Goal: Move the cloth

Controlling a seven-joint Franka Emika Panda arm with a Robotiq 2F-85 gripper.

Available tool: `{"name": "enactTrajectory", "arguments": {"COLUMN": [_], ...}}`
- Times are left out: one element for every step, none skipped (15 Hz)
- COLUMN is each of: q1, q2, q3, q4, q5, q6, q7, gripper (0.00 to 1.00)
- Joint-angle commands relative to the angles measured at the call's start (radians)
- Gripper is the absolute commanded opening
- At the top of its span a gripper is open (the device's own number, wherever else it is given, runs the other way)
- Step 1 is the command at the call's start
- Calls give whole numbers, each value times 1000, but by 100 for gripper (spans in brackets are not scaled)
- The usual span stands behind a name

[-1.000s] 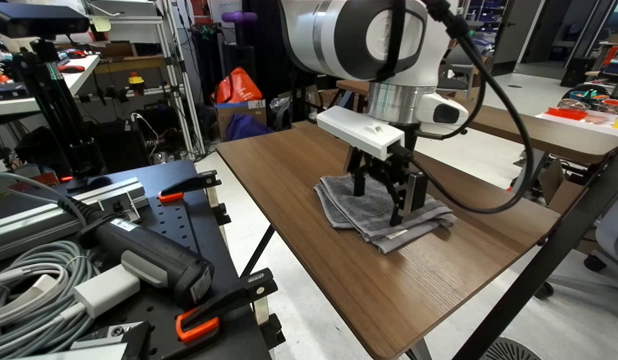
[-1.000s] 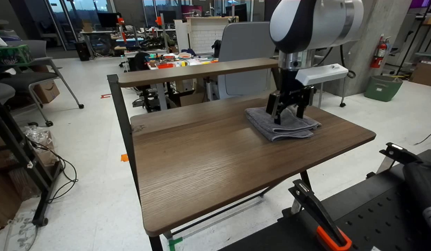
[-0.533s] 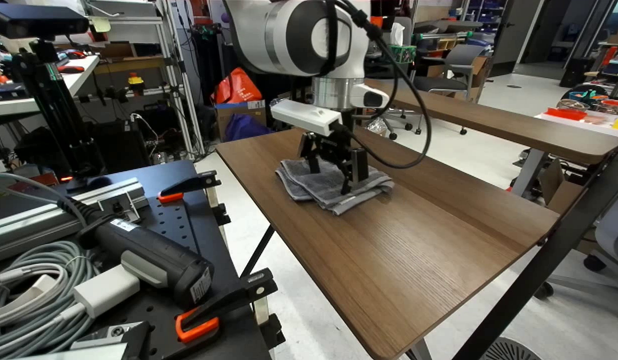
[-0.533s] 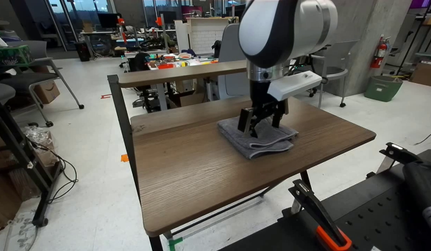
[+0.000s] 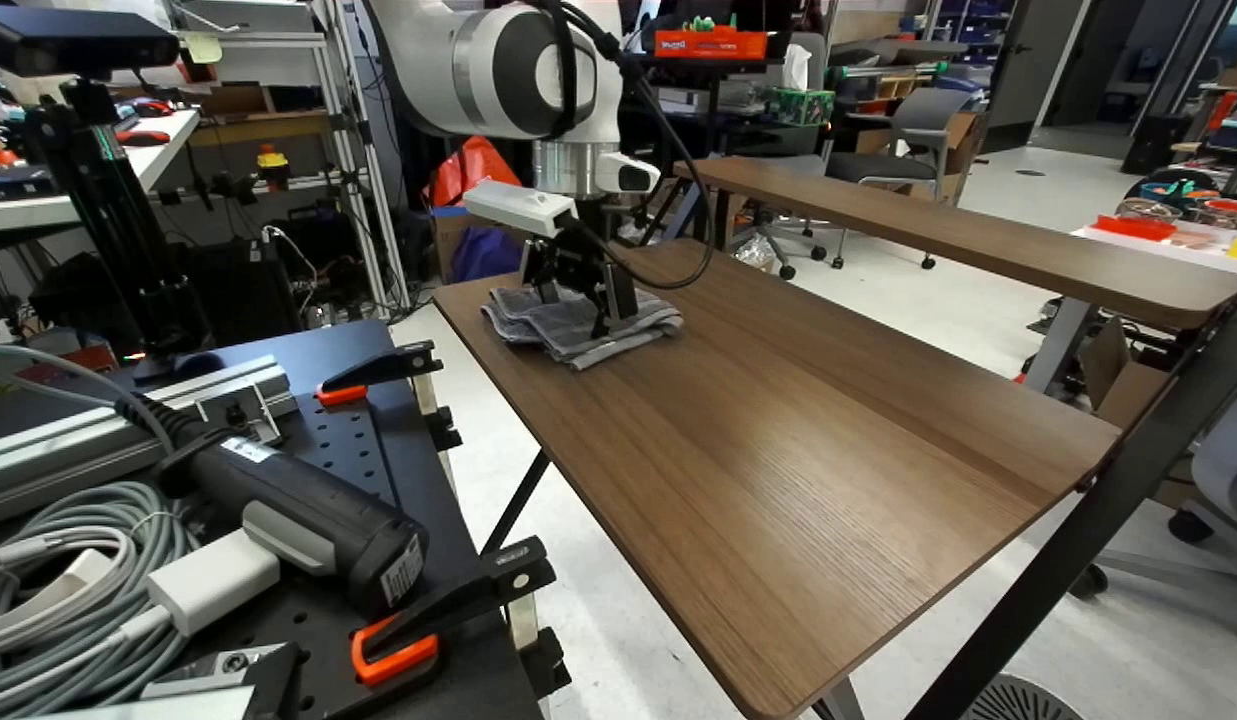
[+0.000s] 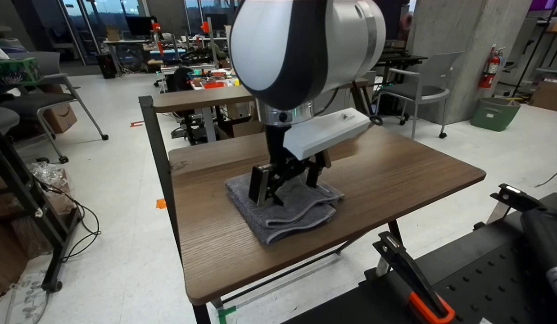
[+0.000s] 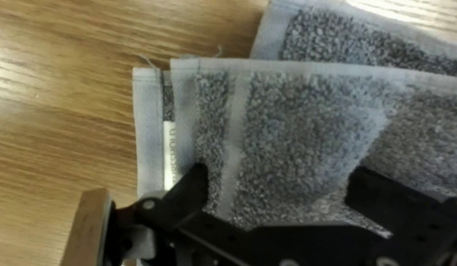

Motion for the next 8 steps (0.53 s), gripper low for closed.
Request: {"name": "enactTrajectory", "arguments": {"q1": [26, 34, 24, 21, 13, -6, -10, -20], "q2": [-50, -101, -142, -199, -241, -292, -169, -214], "q3": [-19, -29, -22, -28, -34, -38, -7, -10], "q4": [-34, -56, -73, -98, -117, -139, -54, -75], "q5": [-38, -42, -36, -37, -38, -36, -25, -27], "q6": [31, 12, -3, -16, -20, -37, -12, -22], "q7": [55, 73, 69, 82, 91, 86, 68, 69], "gripper": [100, 100, 100, 100, 100, 100, 100, 100]}}
